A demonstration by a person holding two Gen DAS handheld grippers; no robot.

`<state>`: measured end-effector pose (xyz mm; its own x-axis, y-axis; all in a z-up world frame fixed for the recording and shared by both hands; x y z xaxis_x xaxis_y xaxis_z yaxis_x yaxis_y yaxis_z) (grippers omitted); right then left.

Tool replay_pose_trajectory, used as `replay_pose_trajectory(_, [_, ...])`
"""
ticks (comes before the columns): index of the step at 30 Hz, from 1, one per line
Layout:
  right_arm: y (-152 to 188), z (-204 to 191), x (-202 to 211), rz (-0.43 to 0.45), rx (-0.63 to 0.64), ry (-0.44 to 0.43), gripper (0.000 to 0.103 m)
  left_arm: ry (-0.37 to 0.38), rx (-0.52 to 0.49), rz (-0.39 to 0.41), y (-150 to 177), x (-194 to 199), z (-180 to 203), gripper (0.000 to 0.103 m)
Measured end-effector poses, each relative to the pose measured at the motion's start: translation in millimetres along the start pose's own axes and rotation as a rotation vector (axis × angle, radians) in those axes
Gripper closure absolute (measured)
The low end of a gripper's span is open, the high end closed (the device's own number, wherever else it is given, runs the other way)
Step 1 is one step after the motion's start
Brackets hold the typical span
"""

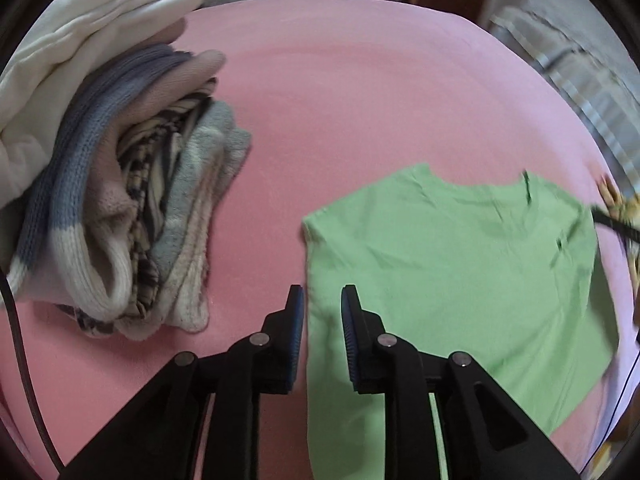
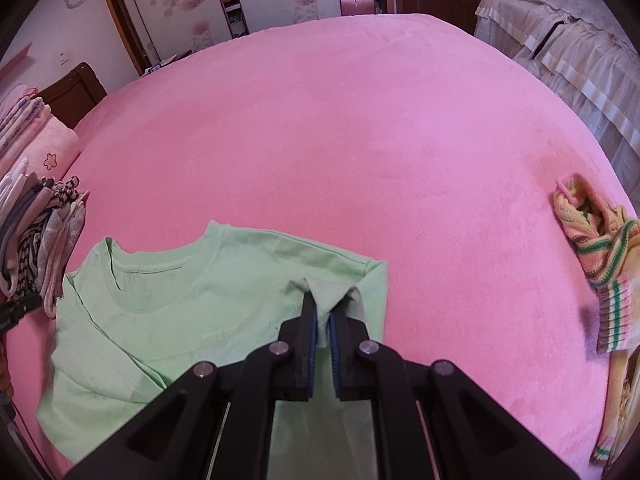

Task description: Fold small clothes

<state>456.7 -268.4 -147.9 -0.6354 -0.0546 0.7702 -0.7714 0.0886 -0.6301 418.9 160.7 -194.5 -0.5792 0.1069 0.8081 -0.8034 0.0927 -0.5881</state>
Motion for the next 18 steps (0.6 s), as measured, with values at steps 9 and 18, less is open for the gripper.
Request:
replay_pose_trajectory(9, [8, -4, 27, 0.005, 0.058, -0.041, 0.070, 0.181, -0.017, -0.001, 10, -24, -6, 0.086])
replay_pose_trajectory(18, [22, 6, 33, 0.000, 0.103, -0.021, 0.070, 0.195, -0.053, 0.032, 14, -37, -8, 0.073])
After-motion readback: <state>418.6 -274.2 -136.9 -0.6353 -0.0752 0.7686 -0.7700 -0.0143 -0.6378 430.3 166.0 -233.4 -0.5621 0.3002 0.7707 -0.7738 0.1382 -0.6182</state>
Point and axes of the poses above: each gripper's, at about its wrist camera, not at the fingertips, and x roughly against the way its jaws point, z to its right, y to its underside, the point moved 1 cm from there along -x, roughly the way its jaws point, and after that the axes turned 10 degrees about z, right-handed, at the moved point
